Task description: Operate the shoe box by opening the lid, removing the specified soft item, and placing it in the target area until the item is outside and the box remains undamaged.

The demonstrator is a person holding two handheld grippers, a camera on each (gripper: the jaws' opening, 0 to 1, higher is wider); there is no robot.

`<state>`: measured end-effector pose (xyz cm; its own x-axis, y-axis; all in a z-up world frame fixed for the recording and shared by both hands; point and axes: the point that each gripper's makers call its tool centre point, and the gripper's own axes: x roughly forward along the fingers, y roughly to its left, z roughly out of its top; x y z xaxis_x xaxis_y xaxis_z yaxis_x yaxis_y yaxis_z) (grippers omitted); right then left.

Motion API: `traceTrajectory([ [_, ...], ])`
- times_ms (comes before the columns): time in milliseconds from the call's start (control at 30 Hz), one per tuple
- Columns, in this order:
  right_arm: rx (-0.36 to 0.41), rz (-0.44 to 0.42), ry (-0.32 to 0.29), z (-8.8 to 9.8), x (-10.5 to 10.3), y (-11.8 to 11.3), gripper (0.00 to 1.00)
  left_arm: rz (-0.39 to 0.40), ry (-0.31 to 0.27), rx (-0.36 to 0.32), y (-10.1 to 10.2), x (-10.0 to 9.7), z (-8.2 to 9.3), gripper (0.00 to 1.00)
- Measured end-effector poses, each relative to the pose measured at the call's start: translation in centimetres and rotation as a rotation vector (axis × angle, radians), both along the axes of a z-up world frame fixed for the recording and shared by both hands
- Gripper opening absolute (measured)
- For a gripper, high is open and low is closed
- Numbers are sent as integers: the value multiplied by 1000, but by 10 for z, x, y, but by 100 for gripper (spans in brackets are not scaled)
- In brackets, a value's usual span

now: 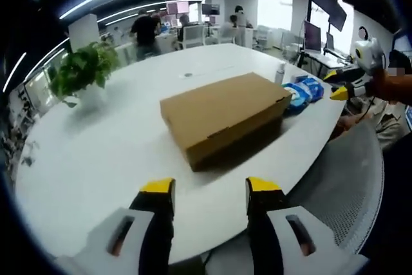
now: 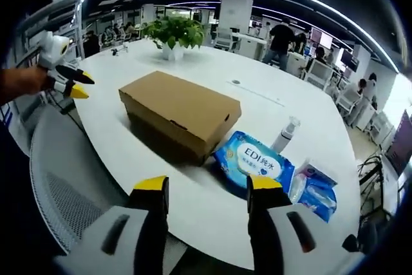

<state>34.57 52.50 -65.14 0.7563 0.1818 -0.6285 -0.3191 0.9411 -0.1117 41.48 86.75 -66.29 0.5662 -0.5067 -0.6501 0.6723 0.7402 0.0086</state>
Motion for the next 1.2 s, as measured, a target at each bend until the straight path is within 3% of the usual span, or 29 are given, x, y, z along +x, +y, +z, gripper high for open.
traceTrajectory([
  [267,-18,-124,-35,15,-35,-31,64,-63,-11,-30,-7,-14,10,59],
  [467,11,-175,-57,19,-54,-54,87,-48,-45,-8,-11,-17,23,67],
  [533,17,-165,-56,17,-61,-60,91,-28,-58,8,-13,-21,30,74],
  [600,17,-156,-64,18,-69,-65,95,-10,-67,10,-14,-23,32,89],
  [700,25,-147,-55,16,-83,-75,96,29,-36,70,-11,-36,27,97],
  [767,48,-151,-52,16,-91,-81,96,39,-49,58,-16,-43,32,100],
  [967,62,-129,-47,14,-105,-96,96,69,-53,81,-27,-59,42,100],
  [1200,82,-116,-82,21,-104,-104,96,64,-54,97,-41,-68,51,100],
])
